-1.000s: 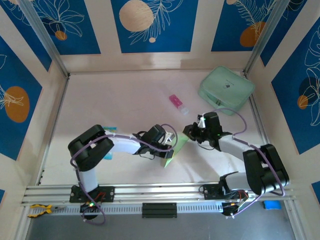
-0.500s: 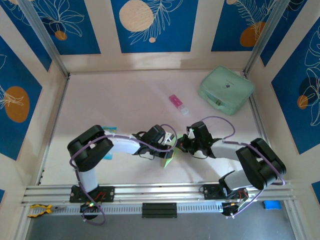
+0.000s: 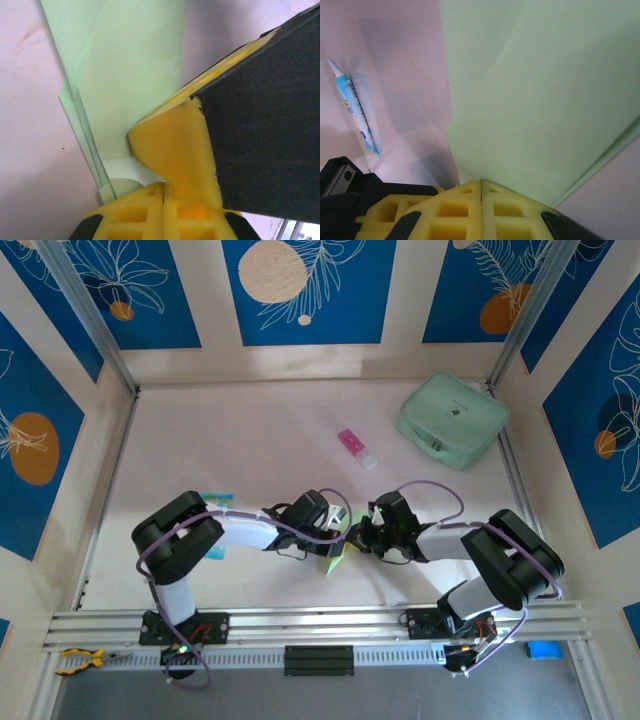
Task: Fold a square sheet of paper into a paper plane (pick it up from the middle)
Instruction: Perform the fifth fold on the wing at the bottom-center of the table.
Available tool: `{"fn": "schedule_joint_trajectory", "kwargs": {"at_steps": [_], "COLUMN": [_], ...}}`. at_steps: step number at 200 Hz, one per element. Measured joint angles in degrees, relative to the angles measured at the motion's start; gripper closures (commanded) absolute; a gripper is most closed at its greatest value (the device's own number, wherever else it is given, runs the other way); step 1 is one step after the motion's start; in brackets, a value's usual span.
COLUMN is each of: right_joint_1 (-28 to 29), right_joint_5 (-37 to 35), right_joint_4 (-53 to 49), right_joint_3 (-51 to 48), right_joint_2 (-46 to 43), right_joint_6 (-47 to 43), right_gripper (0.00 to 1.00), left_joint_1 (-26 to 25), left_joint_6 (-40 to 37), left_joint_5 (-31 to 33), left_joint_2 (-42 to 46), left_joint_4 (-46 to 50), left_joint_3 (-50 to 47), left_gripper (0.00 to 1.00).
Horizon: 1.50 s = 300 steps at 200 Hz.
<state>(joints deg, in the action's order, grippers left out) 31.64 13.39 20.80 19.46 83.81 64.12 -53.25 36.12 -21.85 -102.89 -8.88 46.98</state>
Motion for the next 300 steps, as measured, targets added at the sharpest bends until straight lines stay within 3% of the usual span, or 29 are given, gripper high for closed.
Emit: {"fn": "schedule_joint_trajectory", "kwargs": {"at_steps": [59, 89, 142, 209, 300], "right_joint_1": [-12.74, -17.49, -15.41, -14.67, -15.17], "right_joint_5": [5.25, 4.5, 4.57, 5.86, 6.1], "right_joint_4": [-2.51, -5.6, -8.39, -6.25, -5.35], "right_joint_3": [1.44, 3.61, 5.73, 5.68, 5.66], "right_joint_2": [0.98, 0.15, -5.46, 4.07, 4.48], "right_joint_6": [-3.67, -5.49, -7.3, -7.74, -9.68], "right_gripper": [0.96, 0.95, 0.96, 1.0, 1.0], "left_joint_1": [0.0, 0.0, 0.0, 0.0, 0.0], "left_joint_6": [0.0, 0.0, -0.02, 0.0, -0.68], "left_joint_5": [0.11, 0.09, 0.09, -0.55, -1.33], "left_joint_2": [-0.02, -0.02, -0.07, -0.02, 1.55], "left_joint_4": [-0.04, 0.33, 1.2, 2.21, 9.99], "left_joint_3": [0.0, 0.13, 0.59, 1.11, 10.64], "left_gripper": [1.0, 1.0, 1.0, 1.0, 0.92]}}
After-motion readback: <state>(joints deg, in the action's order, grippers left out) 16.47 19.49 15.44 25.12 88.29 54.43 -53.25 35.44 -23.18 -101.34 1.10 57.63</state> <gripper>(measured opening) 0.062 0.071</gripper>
